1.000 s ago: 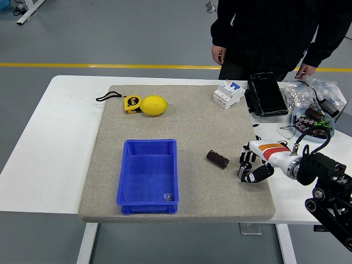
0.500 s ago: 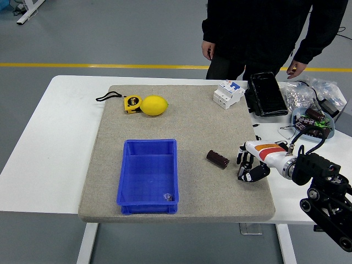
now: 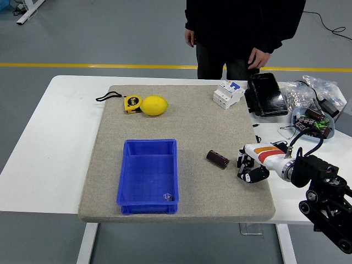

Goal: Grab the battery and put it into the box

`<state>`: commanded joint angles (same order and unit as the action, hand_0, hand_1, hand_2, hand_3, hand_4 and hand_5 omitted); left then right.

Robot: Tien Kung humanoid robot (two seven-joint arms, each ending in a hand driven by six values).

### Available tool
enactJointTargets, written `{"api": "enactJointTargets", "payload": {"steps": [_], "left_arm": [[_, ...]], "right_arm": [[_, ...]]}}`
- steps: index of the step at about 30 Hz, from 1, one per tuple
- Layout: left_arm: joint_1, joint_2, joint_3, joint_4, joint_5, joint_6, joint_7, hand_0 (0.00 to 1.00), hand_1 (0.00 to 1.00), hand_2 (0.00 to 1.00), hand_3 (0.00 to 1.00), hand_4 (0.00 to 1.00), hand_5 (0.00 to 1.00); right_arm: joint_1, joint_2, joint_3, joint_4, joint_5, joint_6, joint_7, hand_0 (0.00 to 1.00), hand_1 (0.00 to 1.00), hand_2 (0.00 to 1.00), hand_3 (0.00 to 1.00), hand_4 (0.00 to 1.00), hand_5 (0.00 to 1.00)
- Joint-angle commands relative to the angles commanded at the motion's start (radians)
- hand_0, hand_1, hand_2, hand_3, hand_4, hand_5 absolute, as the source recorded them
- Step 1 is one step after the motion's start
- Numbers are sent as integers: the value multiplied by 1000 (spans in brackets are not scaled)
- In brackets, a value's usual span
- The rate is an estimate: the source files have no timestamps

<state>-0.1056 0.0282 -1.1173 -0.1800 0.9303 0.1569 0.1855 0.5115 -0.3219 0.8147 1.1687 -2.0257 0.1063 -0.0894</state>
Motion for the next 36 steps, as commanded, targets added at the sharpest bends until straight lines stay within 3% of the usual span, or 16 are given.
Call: {"api": "enactJointTargets", "payload": {"steps": [3,4,15,16,21,22,36], "left_arm": [[0,0,-2,0,5,-1,1,745,694,718,604,683,611],[0,1,-2,0,5,-1,1,745,694,711,596,645,565],[-3,2,-14,0,20,-3,2,745,694,713,596,645,563],[-3,2,-15,0,20,-3,2,745,691,713,596,646,562],[-4,2,-12,0,19,-3,3,745,691,713,596,646,562],[-5,2,-11,0,18,-3,3,745,691,713,596,645,561],[-7,2,-10,0,21,-4,4,745,692,712,595,646,561]], "right_arm": [[1,-1,0,2,1,5,1,262,403,453,479,756,190],[1,-2,0,4,2,7,1,249,402,454,479,756,186],[12,-7,1,8,8,25,1,226,395,451,479,754,182],[13,-7,1,7,9,25,1,146,349,439,468,754,168],[15,-6,0,3,17,28,0,146,349,439,468,754,168],[15,-5,-1,3,19,29,0,49,269,409,459,785,131],[15,2,-4,-4,28,28,-1,45,258,399,462,827,122]]}}
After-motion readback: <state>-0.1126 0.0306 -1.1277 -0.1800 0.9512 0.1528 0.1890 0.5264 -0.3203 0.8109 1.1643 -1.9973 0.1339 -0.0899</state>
